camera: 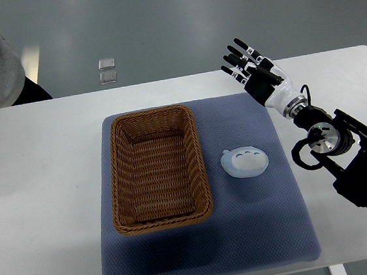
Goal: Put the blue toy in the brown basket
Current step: 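Move the right hand down toward the pale blue toy beside the basket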
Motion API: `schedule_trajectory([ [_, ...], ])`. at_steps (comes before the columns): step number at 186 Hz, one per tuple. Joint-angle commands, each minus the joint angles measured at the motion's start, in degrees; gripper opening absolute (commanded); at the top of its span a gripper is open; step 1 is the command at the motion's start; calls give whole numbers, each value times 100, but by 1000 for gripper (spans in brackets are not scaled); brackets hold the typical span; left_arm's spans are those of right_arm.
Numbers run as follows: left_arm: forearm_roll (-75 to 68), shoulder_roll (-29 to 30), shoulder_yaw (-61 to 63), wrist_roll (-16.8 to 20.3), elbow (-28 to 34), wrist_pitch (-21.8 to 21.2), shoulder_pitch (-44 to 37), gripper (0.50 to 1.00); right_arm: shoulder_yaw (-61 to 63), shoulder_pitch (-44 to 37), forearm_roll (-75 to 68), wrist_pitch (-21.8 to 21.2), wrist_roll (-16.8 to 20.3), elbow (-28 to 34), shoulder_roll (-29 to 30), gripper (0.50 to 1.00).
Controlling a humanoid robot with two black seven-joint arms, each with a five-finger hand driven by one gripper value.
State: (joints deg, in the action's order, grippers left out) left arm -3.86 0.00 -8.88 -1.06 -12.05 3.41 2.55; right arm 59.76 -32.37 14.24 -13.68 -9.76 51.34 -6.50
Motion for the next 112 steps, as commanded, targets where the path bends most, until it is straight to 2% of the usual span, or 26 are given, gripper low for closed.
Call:
schedule_trajectory([
  [1, 0, 0, 9, 0, 1, 1, 8, 1000, 0, -6, 0, -4, 0, 25, 0, 909],
  [44, 0, 0, 35, 0, -43, 1, 0, 1000, -9, -15, 52, -12, 9, 43, -18, 909],
  [67, 0, 0, 35, 0, -25, 1, 0, 1000, -123, -155, 668, -12, 18, 166, -203, 909],
  [81, 0, 0, 35, 0, -16, 1, 0, 1000, -378, -287, 1081, -30, 35, 368, -493, 909],
  [112, 0, 0, 35, 9, 1, 1, 8, 1000, -1661, -1060, 1749, -346, 229, 948, -1705, 909],
])
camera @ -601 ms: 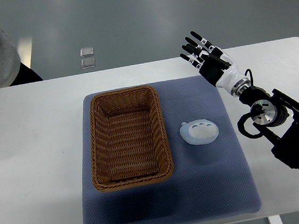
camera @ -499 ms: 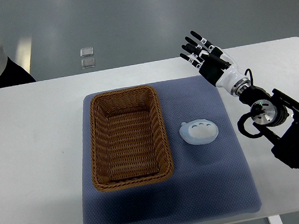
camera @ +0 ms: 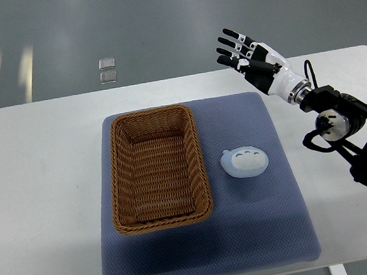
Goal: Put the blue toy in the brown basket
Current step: 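Move the right hand down toward the pale blue toy beside the basket, then close the right hand fingers around the pale blue toy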
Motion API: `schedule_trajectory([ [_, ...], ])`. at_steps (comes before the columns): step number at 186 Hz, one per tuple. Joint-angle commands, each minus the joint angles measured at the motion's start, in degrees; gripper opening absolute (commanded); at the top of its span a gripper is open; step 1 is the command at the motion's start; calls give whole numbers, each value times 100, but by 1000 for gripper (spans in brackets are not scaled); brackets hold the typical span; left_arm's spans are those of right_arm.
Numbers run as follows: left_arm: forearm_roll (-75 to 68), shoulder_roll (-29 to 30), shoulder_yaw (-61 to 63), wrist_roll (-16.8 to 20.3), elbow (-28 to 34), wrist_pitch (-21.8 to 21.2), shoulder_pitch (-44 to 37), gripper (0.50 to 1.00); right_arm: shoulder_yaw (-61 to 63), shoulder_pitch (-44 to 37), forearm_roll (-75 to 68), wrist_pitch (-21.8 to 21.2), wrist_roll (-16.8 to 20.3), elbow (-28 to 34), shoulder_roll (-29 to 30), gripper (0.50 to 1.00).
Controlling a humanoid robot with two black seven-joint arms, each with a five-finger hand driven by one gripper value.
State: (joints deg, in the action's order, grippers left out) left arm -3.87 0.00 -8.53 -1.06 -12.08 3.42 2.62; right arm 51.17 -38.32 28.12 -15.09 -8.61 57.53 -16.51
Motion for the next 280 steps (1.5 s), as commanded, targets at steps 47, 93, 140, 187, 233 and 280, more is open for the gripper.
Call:
schedule_trajectory([
  [47, 0, 0, 0, 1, -14, 1, 1, 1000, -3394, -1995, 1978, -653, 457, 1744, -2445, 909],
  [93, 0, 0, -8, 1, -32, 1, 28, 1000, -4106, -2127, 2690, -539, 440, 2236, -2761, 907],
  [140, 0, 0, -8, 1, 4, 1, 28, 1000, -4123, -1714, 2980, -161, 404, 2166, -2551, 905],
  [187, 0, 0, 0, -8, -5, 1, 28, 1000, -4132, -1407, 3209, 331, 369, 1973, -2357, 903],
  [233, 0, 0, 0, 1, 4, 1, 28, 1000, -4132, -1248, 3323, 384, 352, 1823, -2217, 901],
  [280, 0, 0, 0, -8, 4, 1, 28, 1000, -4132, -1090, 3455, 542, 352, 1788, -2094, 889],
])
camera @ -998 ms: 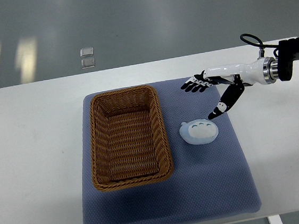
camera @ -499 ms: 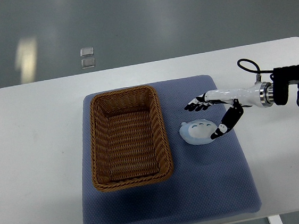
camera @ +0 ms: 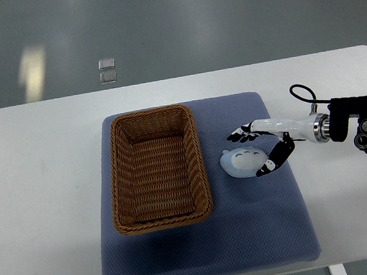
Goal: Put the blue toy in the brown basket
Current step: 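Close the right hand fingers around the pale blue toy, then lift the toy with the right hand and carry it over the basket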
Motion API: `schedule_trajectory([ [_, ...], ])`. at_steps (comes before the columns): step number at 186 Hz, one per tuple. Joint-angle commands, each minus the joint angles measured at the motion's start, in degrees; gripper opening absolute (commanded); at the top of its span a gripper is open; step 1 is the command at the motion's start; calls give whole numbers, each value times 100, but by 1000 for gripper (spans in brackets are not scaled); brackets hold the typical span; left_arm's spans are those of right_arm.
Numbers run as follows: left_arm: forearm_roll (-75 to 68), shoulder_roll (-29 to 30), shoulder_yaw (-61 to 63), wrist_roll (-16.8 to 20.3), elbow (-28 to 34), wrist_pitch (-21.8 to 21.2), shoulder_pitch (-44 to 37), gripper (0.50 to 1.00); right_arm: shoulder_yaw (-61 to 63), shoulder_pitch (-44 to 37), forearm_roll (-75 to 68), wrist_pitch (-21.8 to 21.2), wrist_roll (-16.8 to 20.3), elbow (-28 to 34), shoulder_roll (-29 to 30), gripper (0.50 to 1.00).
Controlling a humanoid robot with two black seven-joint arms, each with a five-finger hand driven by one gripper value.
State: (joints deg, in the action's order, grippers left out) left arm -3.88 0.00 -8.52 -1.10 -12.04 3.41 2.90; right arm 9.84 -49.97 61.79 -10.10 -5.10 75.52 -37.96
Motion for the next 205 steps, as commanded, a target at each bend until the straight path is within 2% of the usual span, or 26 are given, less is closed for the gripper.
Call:
schedule_trajectory([
  [1, 1, 0, 0, -5, 0, 1, 0, 1000, 0, 75, 88, 43, 0, -11, 52, 889],
  [31, 1, 0, 0, -5, 0, 1, 0, 1000, 0, 128, 158, 140, 0, -90, 149, 860],
  [41, 1, 0, 0, -5, 0, 1, 0, 1000, 0, 154, 167, 140, -9, -98, 158, 825],
  [68, 1, 0, -9, 4, 0, 1, 0, 1000, 0, 207, 167, 184, -27, -125, 210, 780],
  [79, 1, 0, -9, 4, 0, 1, 0, 1000, 0, 207, 176, 201, -27, -160, 254, 729],
  [86, 1, 0, -9, 4, 0, 1, 0, 1000, 0, 207, 202, 201, -27, -186, 272, 652],
  [92, 1, 0, -9, 4, 0, 1, 0, 1000, 0, 207, 246, 201, -27, -204, 272, 607],
  [108, 1, 0, -9, 4, 0, 1, 0, 1000, 18, 198, 246, 201, -62, -213, 254, 543],
  [150, 1, 0, -9, 4, 0, 1, 0, 1000, 228, -118, 158, 122, -79, -28, -115, 509],
  [177, 1, 0, -9, -5, -9, 1, 0, 1000, 229, -698, -158, 8, -88, 323, -484, 515],
  [205, 1, 0, -9, 4, -17, 1, 9, 1000, 211, -1366, -712, -194, -97, 473, -484, 523],
])
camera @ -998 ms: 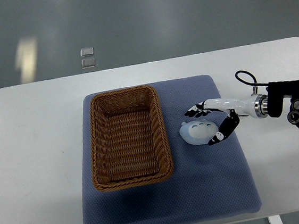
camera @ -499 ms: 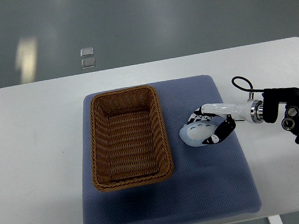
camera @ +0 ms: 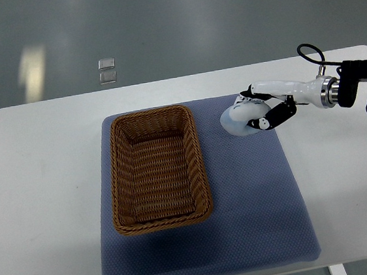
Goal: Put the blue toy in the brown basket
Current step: 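Lift the toy with the right hand and carry it over the basket, then lower the toy into the basket and open the right hand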
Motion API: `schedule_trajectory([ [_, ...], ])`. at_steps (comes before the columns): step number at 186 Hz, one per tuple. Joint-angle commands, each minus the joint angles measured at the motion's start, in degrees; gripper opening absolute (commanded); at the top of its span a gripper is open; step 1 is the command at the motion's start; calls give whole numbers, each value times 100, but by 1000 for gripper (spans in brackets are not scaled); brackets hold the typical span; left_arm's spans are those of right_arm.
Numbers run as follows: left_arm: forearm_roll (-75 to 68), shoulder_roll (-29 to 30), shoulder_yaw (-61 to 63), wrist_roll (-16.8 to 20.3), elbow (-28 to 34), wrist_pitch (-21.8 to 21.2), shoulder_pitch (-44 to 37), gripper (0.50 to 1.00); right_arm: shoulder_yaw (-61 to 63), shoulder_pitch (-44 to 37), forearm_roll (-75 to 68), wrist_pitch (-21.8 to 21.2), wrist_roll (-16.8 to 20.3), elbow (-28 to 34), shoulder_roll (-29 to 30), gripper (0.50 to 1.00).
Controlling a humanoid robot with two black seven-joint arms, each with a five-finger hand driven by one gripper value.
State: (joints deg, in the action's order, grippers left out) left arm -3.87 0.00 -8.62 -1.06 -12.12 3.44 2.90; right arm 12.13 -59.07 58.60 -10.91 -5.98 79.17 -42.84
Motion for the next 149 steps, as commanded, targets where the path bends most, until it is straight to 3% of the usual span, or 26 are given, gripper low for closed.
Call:
schedule_trajectory([
  [1, 1, 0, 0, 0, -10, -1, 9, 1000, -17, -456, -394, -113, -8, 108, 4, 523],
  [34, -8, 0, 0, 0, -27, -1, 18, 1000, -228, -1071, -842, -122, -8, 29, 488, 547],
  [64, 1, 0, 0, 0, -27, -1, 26, 1000, -1204, -1616, -868, -25, -17, -639, 1665, 554],
  [119, 1, 0, 0, 0, -19, -1, 53, 1000, -1424, -1423, -851, 361, -17, -1904, 3308, 556],
  [149, 1, 0, 0, 0, -27, -1, 53, 1000, -1722, -1124, -736, 546, -8, -2414, 3871, 568],
])
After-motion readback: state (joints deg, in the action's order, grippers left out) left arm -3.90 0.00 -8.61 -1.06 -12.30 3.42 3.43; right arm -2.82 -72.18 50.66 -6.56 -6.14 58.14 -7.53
